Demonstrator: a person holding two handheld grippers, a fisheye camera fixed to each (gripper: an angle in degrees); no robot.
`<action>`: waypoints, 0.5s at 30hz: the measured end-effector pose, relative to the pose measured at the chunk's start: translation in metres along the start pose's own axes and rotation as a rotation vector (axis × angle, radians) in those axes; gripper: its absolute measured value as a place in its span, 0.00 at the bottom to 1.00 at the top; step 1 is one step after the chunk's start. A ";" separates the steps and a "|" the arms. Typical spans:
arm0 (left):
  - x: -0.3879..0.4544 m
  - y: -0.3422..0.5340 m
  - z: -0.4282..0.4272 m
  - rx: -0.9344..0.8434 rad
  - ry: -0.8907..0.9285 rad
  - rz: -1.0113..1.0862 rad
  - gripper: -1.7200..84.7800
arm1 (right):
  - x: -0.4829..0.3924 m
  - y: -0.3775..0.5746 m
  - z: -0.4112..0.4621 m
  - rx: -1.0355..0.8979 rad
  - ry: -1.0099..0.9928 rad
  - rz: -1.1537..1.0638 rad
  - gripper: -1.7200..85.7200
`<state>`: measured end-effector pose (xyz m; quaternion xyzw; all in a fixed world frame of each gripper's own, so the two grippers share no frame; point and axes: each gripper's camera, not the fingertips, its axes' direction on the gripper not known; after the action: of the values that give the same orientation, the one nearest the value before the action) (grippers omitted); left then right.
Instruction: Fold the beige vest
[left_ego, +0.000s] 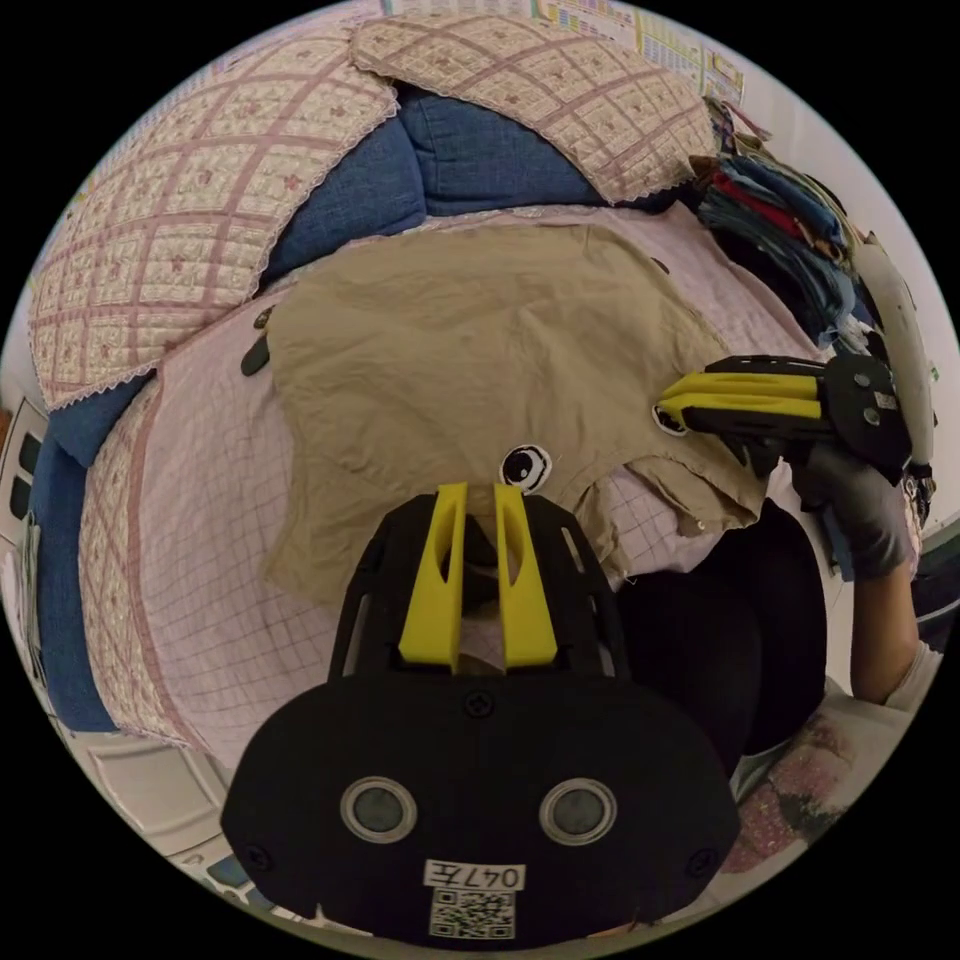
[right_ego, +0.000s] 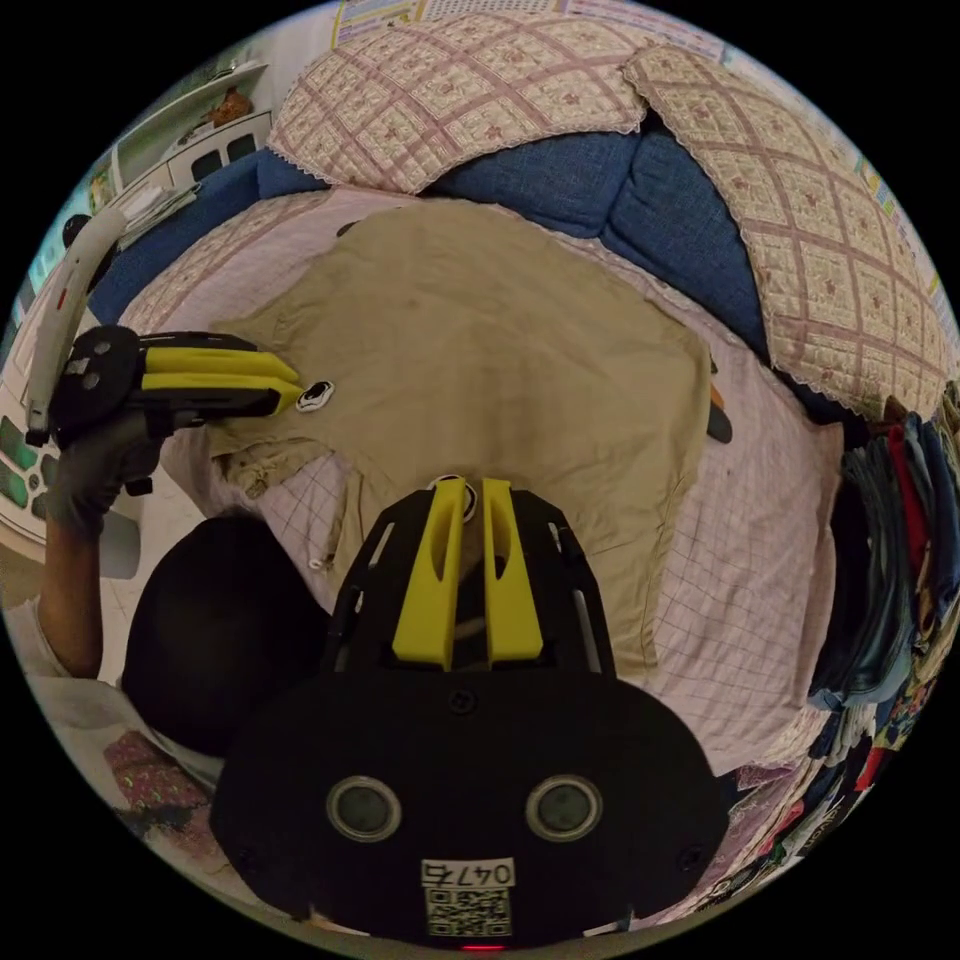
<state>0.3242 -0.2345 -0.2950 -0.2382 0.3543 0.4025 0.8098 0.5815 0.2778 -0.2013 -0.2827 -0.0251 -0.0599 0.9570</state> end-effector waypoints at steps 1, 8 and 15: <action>0.003 -0.003 0.000 -0.002 0.002 -0.001 0.08 | -0.003 0.000 0.002 -0.005 -0.010 0.002 0.17; 0.045 -0.030 0.002 -0.025 -0.015 0.021 0.07 | -0.031 0.003 0.011 -0.036 0.012 -0.002 0.19; 0.083 -0.038 0.005 -0.016 -0.015 0.027 0.07 | -0.055 0.008 0.011 -0.047 0.027 -0.024 0.19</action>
<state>0.3923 -0.2120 -0.3520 -0.2370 0.3481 0.4181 0.8049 0.5279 0.2962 -0.2009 -0.3041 -0.0141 -0.0757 0.9495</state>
